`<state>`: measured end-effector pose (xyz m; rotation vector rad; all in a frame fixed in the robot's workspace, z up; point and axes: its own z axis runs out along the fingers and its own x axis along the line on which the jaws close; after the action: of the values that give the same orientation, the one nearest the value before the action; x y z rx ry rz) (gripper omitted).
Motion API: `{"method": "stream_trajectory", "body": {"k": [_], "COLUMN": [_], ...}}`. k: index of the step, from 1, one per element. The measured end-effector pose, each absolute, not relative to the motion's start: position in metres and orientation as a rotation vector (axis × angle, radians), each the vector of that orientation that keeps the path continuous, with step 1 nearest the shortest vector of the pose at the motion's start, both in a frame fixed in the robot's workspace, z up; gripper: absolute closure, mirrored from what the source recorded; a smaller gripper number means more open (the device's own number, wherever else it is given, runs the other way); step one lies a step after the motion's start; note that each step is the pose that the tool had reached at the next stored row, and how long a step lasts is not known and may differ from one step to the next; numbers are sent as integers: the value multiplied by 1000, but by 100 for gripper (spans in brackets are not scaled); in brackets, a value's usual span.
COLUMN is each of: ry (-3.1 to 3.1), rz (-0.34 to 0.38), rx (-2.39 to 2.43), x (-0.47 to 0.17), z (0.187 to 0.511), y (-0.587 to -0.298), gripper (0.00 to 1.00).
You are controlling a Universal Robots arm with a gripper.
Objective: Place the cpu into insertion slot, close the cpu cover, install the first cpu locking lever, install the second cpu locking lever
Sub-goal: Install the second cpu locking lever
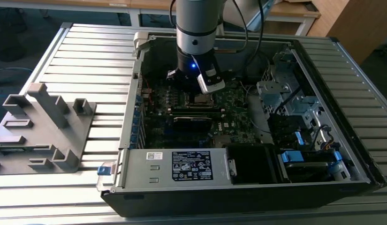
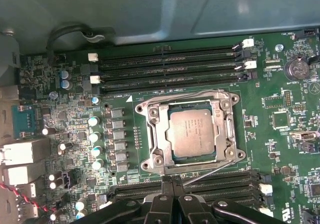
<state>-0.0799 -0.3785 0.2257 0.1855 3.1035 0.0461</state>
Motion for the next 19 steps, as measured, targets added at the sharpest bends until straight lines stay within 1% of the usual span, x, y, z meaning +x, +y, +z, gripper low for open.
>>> {"method": "stream_trajectory", "body": {"k": [19], "ry": [3103], "rz": [46], "rx": [186], "x": [-81], "z": [217], "y": [-379], "gripper": [90]}}
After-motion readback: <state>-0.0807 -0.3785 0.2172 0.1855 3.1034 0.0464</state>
